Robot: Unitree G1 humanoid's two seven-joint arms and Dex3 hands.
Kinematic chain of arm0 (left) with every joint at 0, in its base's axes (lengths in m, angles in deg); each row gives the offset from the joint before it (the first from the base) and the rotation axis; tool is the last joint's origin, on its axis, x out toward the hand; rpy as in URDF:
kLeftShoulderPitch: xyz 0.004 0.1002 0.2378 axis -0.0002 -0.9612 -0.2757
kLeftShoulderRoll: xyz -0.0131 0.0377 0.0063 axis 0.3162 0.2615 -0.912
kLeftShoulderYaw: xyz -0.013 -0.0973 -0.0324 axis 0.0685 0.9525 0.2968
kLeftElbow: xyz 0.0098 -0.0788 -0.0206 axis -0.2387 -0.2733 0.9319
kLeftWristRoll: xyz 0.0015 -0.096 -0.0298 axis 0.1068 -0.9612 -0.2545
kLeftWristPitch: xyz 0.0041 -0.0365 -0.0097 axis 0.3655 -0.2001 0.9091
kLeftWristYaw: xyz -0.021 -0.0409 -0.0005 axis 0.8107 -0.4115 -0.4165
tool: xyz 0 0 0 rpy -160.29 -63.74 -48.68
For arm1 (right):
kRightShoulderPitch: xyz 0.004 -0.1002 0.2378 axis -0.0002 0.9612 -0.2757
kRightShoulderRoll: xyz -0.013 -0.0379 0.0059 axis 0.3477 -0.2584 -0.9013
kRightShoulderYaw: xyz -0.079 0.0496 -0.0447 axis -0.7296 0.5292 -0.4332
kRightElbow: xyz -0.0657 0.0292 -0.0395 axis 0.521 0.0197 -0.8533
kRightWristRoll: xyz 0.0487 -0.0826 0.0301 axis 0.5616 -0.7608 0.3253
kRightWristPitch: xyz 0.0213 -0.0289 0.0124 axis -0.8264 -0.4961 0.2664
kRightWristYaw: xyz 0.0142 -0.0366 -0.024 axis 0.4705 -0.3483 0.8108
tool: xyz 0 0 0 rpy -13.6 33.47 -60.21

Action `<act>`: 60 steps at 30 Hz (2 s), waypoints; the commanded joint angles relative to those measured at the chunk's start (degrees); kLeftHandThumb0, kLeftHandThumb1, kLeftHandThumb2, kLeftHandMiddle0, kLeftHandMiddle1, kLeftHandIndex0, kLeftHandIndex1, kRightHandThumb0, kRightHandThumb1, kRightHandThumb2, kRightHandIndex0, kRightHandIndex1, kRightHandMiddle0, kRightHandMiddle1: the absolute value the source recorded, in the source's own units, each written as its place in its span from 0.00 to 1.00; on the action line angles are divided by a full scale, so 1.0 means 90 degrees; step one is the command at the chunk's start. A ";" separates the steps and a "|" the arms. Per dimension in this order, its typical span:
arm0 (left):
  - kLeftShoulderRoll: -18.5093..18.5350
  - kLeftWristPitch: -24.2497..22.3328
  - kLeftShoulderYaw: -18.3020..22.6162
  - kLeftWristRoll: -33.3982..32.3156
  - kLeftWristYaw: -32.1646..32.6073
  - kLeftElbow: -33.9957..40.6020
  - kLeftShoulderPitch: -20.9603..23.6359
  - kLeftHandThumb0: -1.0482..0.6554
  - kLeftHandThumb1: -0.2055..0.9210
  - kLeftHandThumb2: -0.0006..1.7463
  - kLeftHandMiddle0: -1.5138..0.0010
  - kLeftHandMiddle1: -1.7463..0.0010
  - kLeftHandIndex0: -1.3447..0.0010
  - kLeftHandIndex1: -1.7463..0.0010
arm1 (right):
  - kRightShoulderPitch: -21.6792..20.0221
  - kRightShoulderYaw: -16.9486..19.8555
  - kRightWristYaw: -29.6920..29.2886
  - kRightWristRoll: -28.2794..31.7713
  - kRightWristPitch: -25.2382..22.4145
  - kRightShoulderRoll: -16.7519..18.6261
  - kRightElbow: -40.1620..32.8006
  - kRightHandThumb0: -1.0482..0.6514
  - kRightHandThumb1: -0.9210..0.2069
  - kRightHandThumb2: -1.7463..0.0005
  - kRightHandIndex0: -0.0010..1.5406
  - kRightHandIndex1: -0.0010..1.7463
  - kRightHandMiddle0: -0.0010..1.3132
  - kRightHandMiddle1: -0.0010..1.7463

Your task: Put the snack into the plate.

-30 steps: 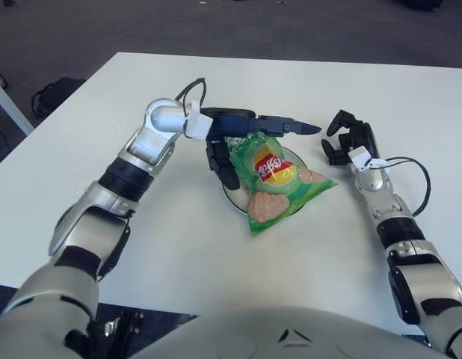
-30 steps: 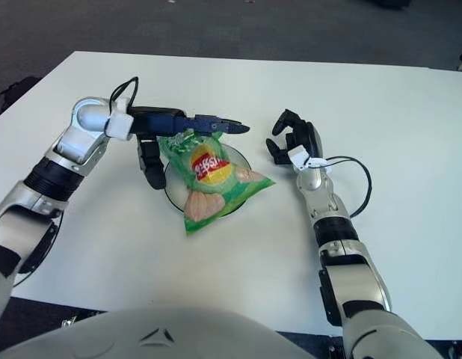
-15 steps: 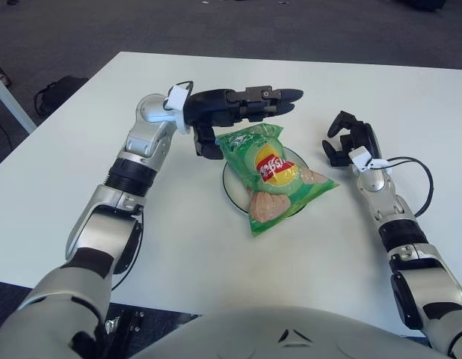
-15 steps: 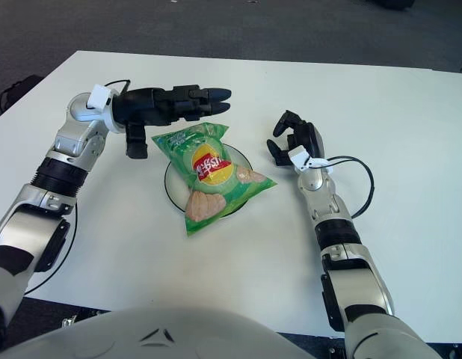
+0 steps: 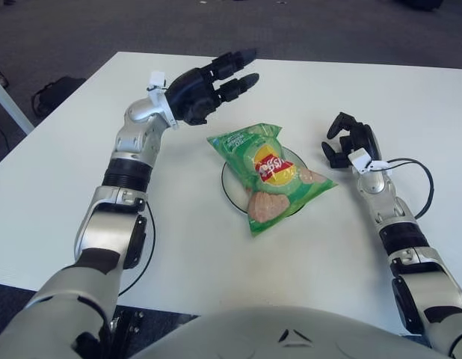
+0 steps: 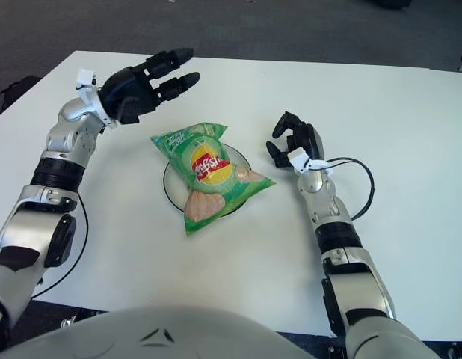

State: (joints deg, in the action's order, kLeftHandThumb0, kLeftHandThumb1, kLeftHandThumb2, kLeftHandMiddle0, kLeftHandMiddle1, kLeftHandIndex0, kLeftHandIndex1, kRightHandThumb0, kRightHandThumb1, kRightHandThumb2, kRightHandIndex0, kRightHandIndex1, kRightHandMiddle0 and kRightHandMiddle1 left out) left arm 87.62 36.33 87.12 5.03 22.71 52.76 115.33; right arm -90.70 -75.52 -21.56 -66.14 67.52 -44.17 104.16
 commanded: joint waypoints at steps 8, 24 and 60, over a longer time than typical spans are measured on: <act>-0.0203 -0.0220 0.0667 -0.0280 0.0256 0.0154 -0.0009 0.02 1.00 0.25 0.97 0.98 1.00 0.86 | 0.0596 -0.0177 0.0206 -0.0228 -0.0424 0.0109 0.0357 0.31 0.61 0.18 0.83 1.00 0.53 1.00; -0.0135 -0.0271 0.0913 -0.0005 0.0801 0.0076 0.0226 0.15 0.99 0.34 0.93 0.96 1.00 0.92 | 0.0574 -0.0180 0.0218 -0.0246 -0.0406 0.0091 0.0405 0.31 0.62 0.18 0.83 1.00 0.53 1.00; -0.0654 0.1194 0.1503 0.0905 0.3180 -0.0184 0.0238 0.46 0.51 0.71 0.97 0.97 1.00 0.86 | 0.0557 -0.0240 0.0094 -0.0305 -0.0288 0.0062 0.0470 0.31 0.62 0.18 0.83 1.00 0.53 1.00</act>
State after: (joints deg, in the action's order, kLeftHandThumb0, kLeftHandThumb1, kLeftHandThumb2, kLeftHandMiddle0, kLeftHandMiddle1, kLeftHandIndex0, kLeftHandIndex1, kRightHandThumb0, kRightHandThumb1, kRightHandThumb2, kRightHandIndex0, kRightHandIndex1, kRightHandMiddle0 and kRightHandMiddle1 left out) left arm 82.08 43.12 100.59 10.41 48.22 51.62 118.36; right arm -90.60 -76.24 -22.65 -67.97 67.83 -44.50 104.23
